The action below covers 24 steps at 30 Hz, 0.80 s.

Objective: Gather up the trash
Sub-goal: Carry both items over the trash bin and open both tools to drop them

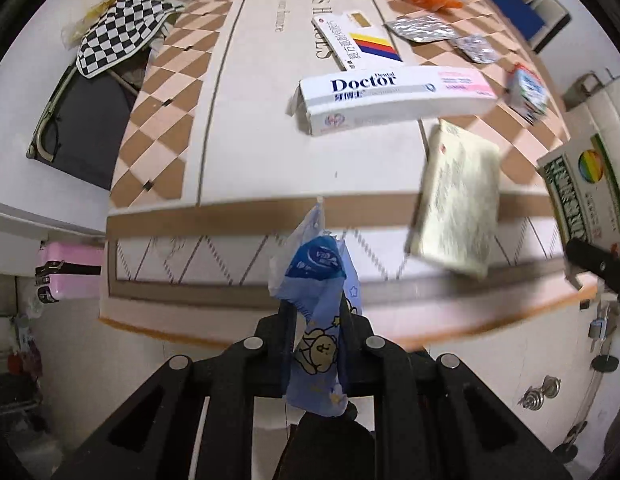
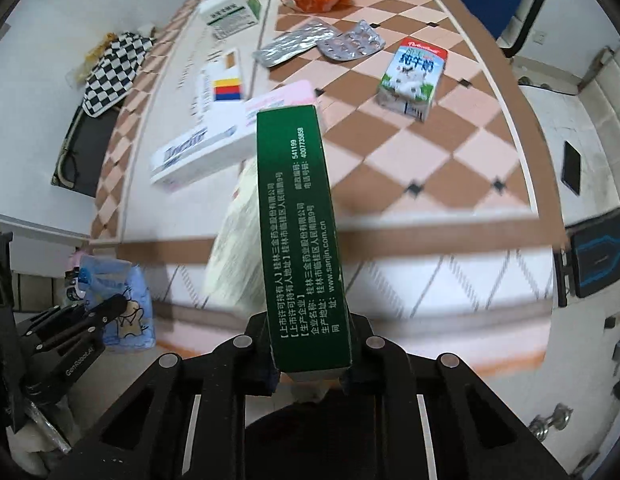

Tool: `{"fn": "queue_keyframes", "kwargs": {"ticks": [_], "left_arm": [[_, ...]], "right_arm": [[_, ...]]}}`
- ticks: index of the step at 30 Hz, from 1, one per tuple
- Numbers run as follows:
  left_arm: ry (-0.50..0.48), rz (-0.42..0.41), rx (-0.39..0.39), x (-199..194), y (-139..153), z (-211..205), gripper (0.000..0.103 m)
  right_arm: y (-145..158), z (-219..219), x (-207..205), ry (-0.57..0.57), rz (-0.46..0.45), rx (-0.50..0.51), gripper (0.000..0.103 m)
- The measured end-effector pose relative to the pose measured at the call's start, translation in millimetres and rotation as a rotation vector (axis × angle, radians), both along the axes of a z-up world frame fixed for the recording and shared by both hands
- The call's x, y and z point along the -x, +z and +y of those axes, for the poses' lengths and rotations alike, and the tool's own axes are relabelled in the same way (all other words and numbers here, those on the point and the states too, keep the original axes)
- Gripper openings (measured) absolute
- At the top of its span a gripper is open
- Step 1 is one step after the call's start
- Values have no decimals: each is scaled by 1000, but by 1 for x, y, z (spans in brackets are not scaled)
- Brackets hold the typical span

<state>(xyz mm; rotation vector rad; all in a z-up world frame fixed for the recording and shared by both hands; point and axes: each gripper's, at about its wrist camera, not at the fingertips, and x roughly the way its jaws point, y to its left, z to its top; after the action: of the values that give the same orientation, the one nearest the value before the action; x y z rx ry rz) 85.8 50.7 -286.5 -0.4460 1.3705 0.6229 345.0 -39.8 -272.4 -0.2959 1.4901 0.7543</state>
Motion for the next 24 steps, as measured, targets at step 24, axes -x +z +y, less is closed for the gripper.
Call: {"fn": "queue_keyframes", "kwargs": {"ticks": [24], "left_arm": [[136, -31, 560, 92, -292, -28, 15]], "right_arm": [[-282, -104, 214, -122, 319, 189, 22]]}}
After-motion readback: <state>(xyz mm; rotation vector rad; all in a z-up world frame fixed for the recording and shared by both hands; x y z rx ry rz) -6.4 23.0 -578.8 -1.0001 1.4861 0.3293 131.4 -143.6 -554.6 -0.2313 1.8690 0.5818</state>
